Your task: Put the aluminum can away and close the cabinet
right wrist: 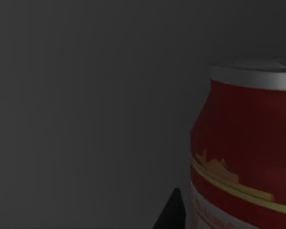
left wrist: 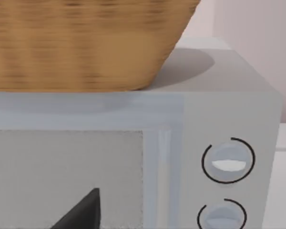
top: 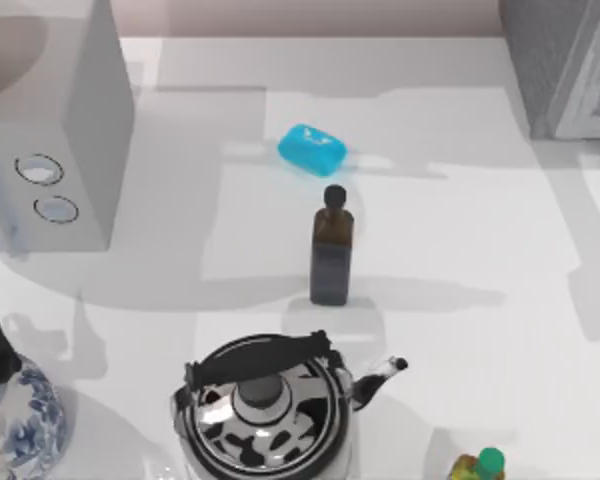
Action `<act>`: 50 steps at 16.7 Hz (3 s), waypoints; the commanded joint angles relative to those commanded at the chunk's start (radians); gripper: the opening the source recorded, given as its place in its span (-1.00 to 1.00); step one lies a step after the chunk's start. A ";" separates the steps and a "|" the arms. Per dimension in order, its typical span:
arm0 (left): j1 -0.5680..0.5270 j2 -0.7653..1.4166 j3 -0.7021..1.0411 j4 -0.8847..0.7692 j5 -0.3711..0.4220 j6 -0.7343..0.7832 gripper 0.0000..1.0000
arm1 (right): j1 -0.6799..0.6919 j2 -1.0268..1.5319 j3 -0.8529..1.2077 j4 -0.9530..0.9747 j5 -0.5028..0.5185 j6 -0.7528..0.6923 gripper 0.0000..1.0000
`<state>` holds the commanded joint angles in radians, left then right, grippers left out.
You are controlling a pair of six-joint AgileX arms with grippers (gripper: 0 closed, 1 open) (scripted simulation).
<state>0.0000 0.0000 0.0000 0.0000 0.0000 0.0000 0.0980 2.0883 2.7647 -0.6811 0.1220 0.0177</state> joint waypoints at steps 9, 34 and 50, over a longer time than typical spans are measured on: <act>0.000 0.000 0.000 0.000 0.000 0.000 1.00 | 0.000 0.000 0.000 0.000 0.000 0.000 1.00; 0.000 0.000 0.000 0.000 0.000 0.000 1.00 | -0.024 -1.261 -1.647 0.474 -0.164 -0.058 1.00; 0.000 0.000 0.000 0.000 0.000 0.000 1.00 | -0.098 -2.088 -2.765 0.681 -0.122 -0.018 1.00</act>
<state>0.0000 0.0000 0.0000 0.0000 0.0000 0.0000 0.0000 0.0000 0.0000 0.0000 0.0000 0.0000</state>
